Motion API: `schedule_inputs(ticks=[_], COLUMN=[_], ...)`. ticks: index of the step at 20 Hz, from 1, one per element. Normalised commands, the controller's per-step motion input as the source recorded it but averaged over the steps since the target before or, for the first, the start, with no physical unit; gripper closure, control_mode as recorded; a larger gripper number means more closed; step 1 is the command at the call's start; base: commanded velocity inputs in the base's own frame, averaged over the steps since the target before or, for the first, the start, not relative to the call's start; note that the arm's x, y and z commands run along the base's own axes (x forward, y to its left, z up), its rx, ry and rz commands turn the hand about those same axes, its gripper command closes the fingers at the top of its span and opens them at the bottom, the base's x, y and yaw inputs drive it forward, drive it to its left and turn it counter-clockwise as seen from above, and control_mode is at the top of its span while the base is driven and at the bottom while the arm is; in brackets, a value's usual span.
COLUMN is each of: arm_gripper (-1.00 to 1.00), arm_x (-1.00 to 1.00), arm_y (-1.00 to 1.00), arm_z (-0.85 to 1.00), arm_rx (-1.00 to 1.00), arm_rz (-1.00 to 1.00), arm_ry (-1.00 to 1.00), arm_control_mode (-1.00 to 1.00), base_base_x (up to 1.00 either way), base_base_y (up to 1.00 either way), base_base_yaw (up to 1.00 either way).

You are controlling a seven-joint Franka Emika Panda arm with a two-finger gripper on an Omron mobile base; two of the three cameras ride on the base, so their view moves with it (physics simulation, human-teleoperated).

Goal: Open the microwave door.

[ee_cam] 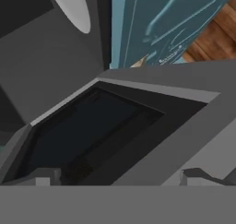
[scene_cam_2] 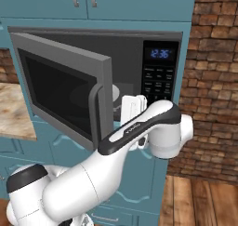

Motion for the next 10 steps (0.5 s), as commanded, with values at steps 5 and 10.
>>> schedule_inputs(ticks=[5, 10], arm_gripper=[-1.0, -1.0], arm_x=[-0.06, 0.02], arm_y=[0.0, 0.0], arm_z=[0.0, 0.0], arm_rx=[0.0, 0.0], arm_rz=[0.13, 0.15], arm_ry=[-0.07, -0.09], arm_control_mode=[-1.0, -1.0], base_base_x=[0.0, 0.0], base_base_y=[0.0, 0.0], base_base_yaw=[0.0, 0.0])
